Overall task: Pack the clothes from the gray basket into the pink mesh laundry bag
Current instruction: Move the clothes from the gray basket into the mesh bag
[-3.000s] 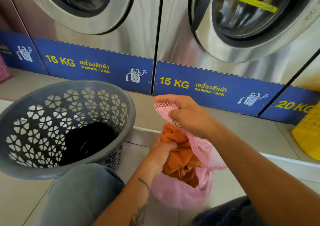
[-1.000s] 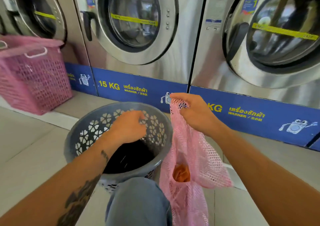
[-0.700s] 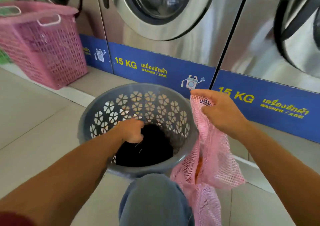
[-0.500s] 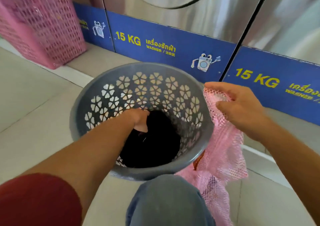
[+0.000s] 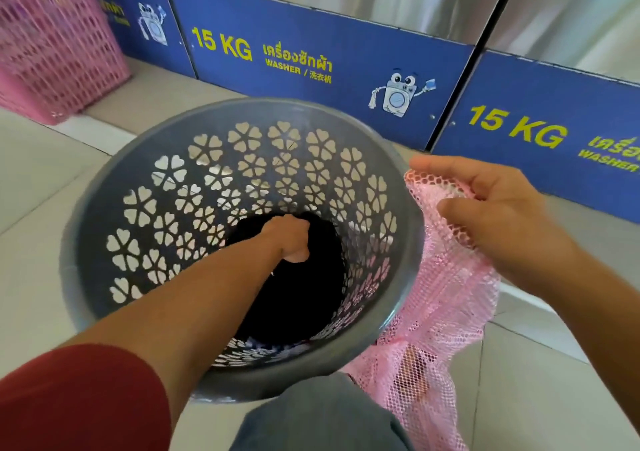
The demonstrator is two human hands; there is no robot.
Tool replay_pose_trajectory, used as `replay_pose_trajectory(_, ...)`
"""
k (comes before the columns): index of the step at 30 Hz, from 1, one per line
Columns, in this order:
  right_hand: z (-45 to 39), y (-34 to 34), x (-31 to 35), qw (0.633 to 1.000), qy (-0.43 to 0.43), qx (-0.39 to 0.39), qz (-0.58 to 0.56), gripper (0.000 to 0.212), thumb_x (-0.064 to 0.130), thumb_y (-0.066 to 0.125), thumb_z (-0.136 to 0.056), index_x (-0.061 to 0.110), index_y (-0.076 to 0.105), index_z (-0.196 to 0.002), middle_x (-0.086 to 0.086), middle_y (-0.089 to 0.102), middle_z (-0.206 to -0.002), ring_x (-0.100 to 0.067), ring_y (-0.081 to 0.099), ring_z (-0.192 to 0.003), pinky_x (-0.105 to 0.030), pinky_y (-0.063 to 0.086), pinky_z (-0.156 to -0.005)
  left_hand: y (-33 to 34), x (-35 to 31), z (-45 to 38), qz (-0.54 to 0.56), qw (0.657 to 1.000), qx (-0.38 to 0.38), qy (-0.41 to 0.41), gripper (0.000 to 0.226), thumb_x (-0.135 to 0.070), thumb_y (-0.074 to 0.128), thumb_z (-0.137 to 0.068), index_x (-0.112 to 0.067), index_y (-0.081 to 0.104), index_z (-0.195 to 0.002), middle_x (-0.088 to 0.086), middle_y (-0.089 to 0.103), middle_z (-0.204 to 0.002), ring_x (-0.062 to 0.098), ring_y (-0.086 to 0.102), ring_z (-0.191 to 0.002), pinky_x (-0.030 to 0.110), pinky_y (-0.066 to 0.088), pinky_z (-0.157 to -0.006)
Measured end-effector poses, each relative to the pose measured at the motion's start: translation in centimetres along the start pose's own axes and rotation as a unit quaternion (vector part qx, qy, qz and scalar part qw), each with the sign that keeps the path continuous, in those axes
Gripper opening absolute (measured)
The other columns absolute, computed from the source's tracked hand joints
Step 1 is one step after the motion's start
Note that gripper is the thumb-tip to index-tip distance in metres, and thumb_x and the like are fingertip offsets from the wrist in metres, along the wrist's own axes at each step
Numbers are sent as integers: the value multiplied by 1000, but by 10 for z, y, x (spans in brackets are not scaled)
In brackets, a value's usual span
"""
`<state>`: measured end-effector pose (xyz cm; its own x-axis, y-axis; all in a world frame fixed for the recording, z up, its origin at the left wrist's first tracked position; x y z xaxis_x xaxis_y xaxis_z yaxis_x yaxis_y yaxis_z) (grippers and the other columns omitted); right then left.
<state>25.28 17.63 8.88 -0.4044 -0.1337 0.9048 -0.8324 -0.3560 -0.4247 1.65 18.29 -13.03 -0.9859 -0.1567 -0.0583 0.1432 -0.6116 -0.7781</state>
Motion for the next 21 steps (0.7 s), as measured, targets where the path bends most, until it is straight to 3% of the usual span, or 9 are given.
replay_pose_trajectory(3, 14, -13, 4, 1000, 9, -8, 10, 56, -11, 52, -88, 35, 71, -114, 20, 68, -84, -7, 43, -44, -21, 37, -49, -29, 0, 27, 36, 998, -44, 0, 64, -28, 55, -86, -13, 42, -147, 15, 50, -143, 37, 51, -125, 47, 48, -103)
replay_pose_trajectory(5, 26, -24, 9, 1000, 16, -19, -3, 56, -11, 52, -88, 33, 71, -115, 19, 70, -76, -20, 37, -49, -26, 33, -51, -53, -1, 56, 84, 993, -79, 4, 63, -22, 54, -86, -13, 43, -147, 13, 47, -148, 35, 47, -132, 42, 46, -106)
replay_pose_trajectory(9, 52, -46, 23, 998, 16, -50, -18, 56, -11, 52, -86, 33, 71, -114, 17, 74, -78, -21, 34, -53, -27, 31, -50, -116, -8, 132, 202, 954, -209, 67, 30, -4, 58, -76, -9, 64, -105, 12, 66, -107, 33, 61, -105, 39, 53, -82)
replay_pose_trajectory(12, 70, -53, 36, 998, 12, -67, -19, 55, -10, 51, -86, 33, 71, -114, 15, 69, -65, -16, 33, -44, -24, 30, -46, -148, -15, 194, 267, 918, -276, 97, 25, 0, 59, -74, -14, 64, -93, 5, 67, -93, 24, 63, -92, 33, 53, -74)
replay_pose_trajectory(17, 92, -62, 56, 995, 4, -101, -25, 54, -9, 51, -86, 32, 71, -114, 15, 70, -80, -10, 34, -40, -22, 32, -43, -161, -37, 273, 396, 856, -306, 129, 31, -4, 52, -71, -20, 62, -96, -2, 67, -87, 14, 64, -84, 32, 52, -80)
replay_pose_trajectory(19, 100, -66, 62, 993, -1, -119, -17, 55, -10, 50, -85, 32, 70, -114, 18, 68, -88, -11, 35, -41, -22, 33, -42, -146, -52, 277, 434, 840, -298, 131, 32, -13, 49, -66, -13, 61, -95, 1, 64, -83, 19, 62, -81, 33, 49, -76)
replay_pose_trajectory(21, 108, -70, 64, 991, -3, -130, -14, 56, -11, 48, -84, 30, 69, -117, 16, 69, -102, -17, 42, -49, -26, 37, -48, -125, -72, 267, 465, 837, -260, 126, 40, -18, 50, -64, -13, 62, -101, 9, 69, -93, 24, 66, -88, 38, 55, -83)
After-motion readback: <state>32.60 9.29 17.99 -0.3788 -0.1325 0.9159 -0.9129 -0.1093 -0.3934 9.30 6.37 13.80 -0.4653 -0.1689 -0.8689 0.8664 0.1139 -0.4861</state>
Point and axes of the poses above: each hand's wrist, its own z-axis away from the middle knuckle, its own y-axis out of the palm, x = y × z, the point moved 9 cm from there along -z, towards the middle knuckle
